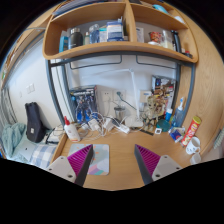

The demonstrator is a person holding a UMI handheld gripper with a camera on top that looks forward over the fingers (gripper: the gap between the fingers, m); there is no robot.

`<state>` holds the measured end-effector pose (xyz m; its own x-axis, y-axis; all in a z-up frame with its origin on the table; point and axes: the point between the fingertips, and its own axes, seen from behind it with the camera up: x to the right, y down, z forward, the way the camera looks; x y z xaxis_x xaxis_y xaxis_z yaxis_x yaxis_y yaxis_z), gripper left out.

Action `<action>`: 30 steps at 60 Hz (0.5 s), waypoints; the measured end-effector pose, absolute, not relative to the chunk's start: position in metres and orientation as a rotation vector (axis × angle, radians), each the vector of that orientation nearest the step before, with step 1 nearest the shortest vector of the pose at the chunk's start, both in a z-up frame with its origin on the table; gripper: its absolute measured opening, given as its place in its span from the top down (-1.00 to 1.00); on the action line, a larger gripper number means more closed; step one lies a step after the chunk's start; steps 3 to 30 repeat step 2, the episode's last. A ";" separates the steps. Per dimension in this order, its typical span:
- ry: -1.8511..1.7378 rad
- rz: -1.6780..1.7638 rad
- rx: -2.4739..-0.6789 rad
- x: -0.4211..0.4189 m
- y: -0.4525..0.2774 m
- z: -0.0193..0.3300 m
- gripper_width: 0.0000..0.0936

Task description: Arrange mouse

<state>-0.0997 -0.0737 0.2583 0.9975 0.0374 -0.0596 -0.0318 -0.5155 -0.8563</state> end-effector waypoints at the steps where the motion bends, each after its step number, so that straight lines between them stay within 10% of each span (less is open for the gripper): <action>1: -0.004 0.092 -2.111 -0.097 -0.076 0.258 -0.77; 30: -0.003 0.101 -2.110 -0.095 -0.077 0.258 -0.77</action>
